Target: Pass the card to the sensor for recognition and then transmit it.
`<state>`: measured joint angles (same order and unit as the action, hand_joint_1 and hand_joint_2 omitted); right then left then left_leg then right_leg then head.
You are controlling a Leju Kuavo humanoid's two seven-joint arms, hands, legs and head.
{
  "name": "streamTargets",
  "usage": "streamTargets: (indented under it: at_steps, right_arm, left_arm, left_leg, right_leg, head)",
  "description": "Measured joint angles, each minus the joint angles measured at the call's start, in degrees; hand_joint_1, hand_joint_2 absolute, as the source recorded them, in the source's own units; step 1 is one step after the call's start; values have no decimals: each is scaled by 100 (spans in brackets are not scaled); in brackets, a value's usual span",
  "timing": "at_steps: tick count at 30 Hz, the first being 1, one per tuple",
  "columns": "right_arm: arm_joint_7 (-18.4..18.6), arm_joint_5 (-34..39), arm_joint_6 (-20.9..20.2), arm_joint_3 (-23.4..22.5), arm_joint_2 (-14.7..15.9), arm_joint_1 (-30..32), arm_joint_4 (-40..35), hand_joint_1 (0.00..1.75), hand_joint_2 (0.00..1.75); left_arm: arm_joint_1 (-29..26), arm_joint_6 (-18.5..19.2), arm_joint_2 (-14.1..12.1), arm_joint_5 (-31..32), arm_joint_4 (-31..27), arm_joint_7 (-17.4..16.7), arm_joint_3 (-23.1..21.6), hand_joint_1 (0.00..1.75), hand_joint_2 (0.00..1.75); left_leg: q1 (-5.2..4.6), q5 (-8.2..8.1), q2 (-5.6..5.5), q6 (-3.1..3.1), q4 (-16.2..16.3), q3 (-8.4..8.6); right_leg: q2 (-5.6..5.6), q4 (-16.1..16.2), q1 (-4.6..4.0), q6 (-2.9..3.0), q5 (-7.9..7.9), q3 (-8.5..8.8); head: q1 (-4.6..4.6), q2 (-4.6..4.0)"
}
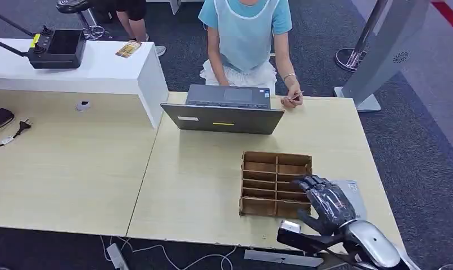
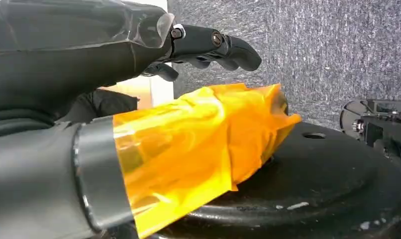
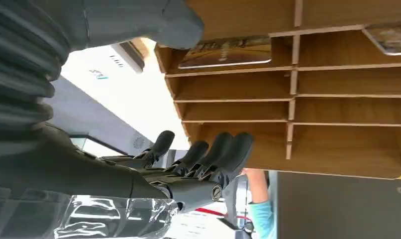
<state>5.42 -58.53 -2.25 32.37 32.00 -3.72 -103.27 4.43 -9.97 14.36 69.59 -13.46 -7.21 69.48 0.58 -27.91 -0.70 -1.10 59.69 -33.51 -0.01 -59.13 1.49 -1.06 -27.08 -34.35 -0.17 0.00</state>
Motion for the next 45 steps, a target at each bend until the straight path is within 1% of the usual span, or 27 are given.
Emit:
streamTargets:
  at_steps: [3,4,5,12,14,15,17,20,23,24,25,26,28,29,32,34,35,38,43,44,45]
  right_arm:
    - [-11,20,-7,59,-22,-50,59,63,175]
    - [-11,26,-7,76,-24,-66,74,66,175]
    - [-11,26,-7,96,-31,-82,92,63,175]
    - [-11,72,-9,214,-46,-170,184,68,175]
    - [-9,85,-7,249,-48,-193,203,73,175]
    - [-9,87,-7,262,-48,-203,210,73,175]
    - [-9,98,-7,288,-48,-219,223,84,175]
    - [-9,114,-7,299,-48,-230,227,89,175]
    - [-9,131,-7,306,-48,-241,238,86,175]
    - [-9,131,-7,306,-48,-248,243,87,175]
    - [-9,131,-7,310,-48,-253,247,79,175]
    - [-9,131,-7,315,-48,-259,249,84,175]
    - [-9,131,-9,326,-48,-286,256,84,175]
    - [-9,131,-9,332,-48,-311,267,87,175]
    - [-9,131,-26,356,-52,-391,310,89,175]
    - [-9,129,-50,376,-57,-435,334,86,175]
    - [-9,131,-50,387,-59,-449,347,89,175]
    - [-9,131,-52,417,-70,-482,391,87,175]
    - [-9,131,-57,433,-92,-521,452,91,175]
    - [-9,129,-57,433,-94,-527,461,99,175]
    - [-9,129,-57,433,-96,-533,472,99,175]
  left_arm:
    - [0,0,0,0,0,0,0,0,0]
    - [0,0,0,0,0,0,0,0,0]
    - [0,0,0,-2,0,0,0,0,0]
    - [0,0,0,-9,0,0,0,0,0]
    - [0,0,0,-17,0,0,0,0,0]
    - [0,0,0,-17,0,2,2,0,0]
    - [0,-2,-2,-20,0,2,2,0,0]
    - [0,-2,-2,-20,0,2,2,0,0]
    - [0,-2,-2,-26,0,2,2,0,0]
    - [0,-2,-2,-31,0,2,2,0,0]
    - [0,-4,-2,-35,-2,2,2,0,0]
    - [0,-4,-2,-35,0,2,2,0,0]
    - [0,-4,-2,-35,0,2,2,0,0]
    - [0,-7,-2,-35,0,2,2,0,0]
    - [0,-9,-2,-44,0,2,2,0,0]
    - [0,-11,-2,-48,0,2,2,0,0]
    - [0,-11,-2,-50,0,2,2,0,0]
    - [0,-11,-2,-52,0,2,2,0,0]
    - [0,-17,-2,-55,0,2,2,0,0]
    - [0,-17,-2,-57,0,2,2,0,0]
    - [0,-17,-2,-57,0,2,2,0,0]
  left_leg:
    - [0,0,0,0,0,0]
    - [0,0,0,0,0,0]
    - [0,0,0,0,0,0]
    - [0,0,0,0,0,-1]
    - [0,0,0,0,0,-1]
    - [0,0,0,0,0,-1]
    - [0,0,0,0,0,0]
    - [0,0,0,0,0,0]
    - [0,0,0,0,0,-1]
    - [0,0,0,0,0,0]
    - [0,0,0,0,0,0]
    - [0,0,0,0,0,-1]
    - [0,0,0,0,0,-1]
    - [0,0,0,0,0,-1]
    - [0,0,0,0,0,0]
    - [0,0,0,0,0,0]
    - [0,0,0,0,0,0]
    - [0,0,0,0,0,0]
    - [0,0,0,0,0,-1]
    - [0,0,0,0,0,-1]
    - [0,0,0,0,0,-1]
  right_leg:
    - [0,0,0,0,0,0]
    - [0,0,0,0,0,0]
    - [0,0,0,0,0,0]
    - [0,0,0,0,0,0]
    - [0,0,0,0,0,0]
    - [0,0,0,0,0,0]
    - [0,0,0,0,0,0]
    - [0,0,0,0,0,0]
    - [0,0,0,0,0,0]
    - [0,0,0,0,0,0]
    - [0,0,0,0,0,0]
    - [0,0,0,0,0,0]
    - [0,0,0,0,0,0]
    - [0,0,0,0,0,0]
    - [0,0,0,0,0,0]
    - [0,0,0,0,0,0]
    - [0,0,0,0,0,0]
    - [0,0,0,0,0,0]
    - [0,0,0,0,0,0]
    - [0,0,0,0,0,0]
    - [0,0,0,0,0,0]
  head:
    - [0,0]
    - [0,0]
    - [0,0]
    - [0,0]
    - [0,0]
    - [0,0]
    - [0,0]
    - [0,0]
    - [0,0]
    - [0,0]
    - [0,0]
    - [0,0]
    - [0,0]
    - [0,0]
    - [0,0]
    - [0,0]
    - [2,0]
    - [0,0]
    - [0,0]
    - [0,0]
    - [0,0]
